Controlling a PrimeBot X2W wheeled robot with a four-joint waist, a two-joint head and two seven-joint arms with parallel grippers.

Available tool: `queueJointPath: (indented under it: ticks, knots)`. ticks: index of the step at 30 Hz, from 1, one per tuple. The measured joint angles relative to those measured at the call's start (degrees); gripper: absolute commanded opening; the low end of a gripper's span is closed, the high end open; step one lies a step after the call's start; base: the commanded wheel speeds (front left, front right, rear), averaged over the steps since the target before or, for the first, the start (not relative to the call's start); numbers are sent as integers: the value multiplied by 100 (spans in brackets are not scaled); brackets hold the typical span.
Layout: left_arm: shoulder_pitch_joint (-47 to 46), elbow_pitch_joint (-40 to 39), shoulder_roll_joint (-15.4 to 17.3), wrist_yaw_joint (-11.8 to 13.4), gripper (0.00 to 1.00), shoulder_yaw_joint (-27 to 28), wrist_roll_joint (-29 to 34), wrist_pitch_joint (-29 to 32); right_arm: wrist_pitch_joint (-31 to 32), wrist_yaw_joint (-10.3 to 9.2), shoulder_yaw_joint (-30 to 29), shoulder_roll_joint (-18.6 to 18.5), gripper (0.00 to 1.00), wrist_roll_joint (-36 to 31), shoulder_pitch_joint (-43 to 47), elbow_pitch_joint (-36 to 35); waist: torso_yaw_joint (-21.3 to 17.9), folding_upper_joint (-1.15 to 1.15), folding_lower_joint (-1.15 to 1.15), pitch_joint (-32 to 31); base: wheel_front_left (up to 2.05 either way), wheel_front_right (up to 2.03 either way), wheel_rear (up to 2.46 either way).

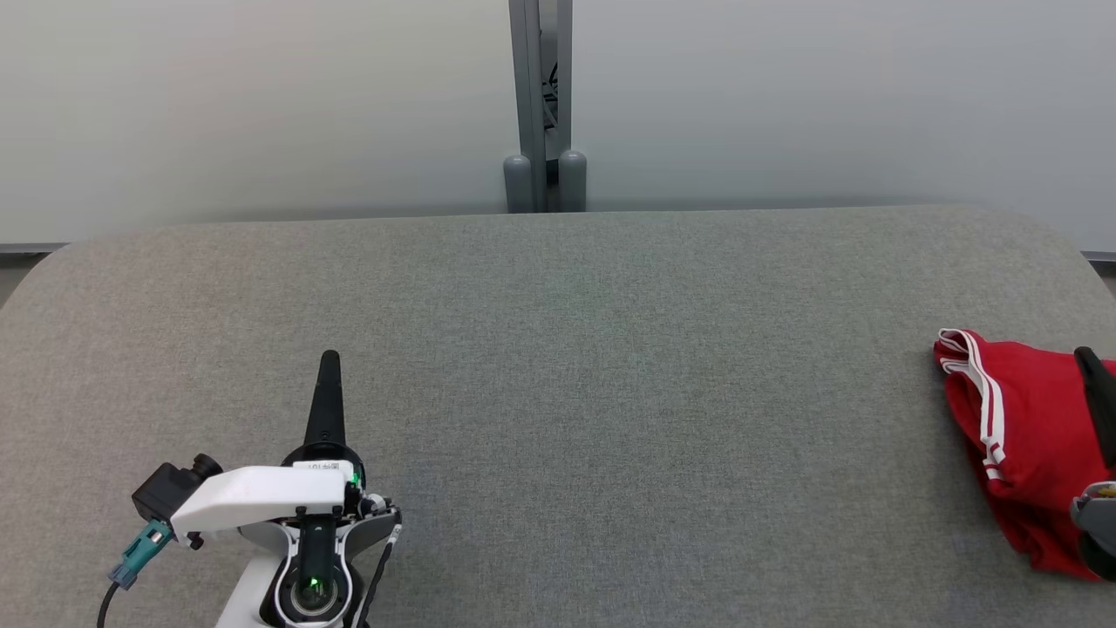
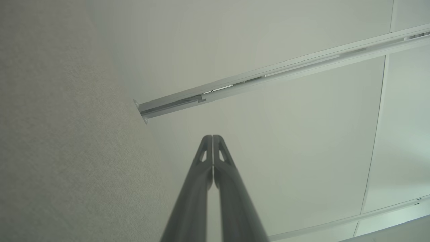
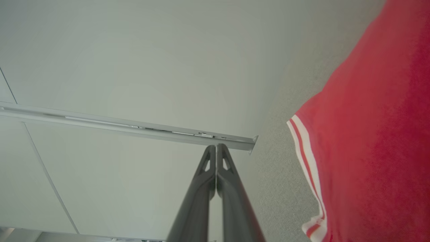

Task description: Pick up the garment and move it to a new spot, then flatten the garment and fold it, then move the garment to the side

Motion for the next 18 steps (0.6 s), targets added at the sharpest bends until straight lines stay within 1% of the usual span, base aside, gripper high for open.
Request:
queueJointPath:
  ticks: [18]
  knots:
    - [-138, 124, -76, -114, 0, -42, -700, -15, 271, 0, -154, -101, 0, 701, -297, 261, -11, 0, 0, 14, 0, 0, 0]
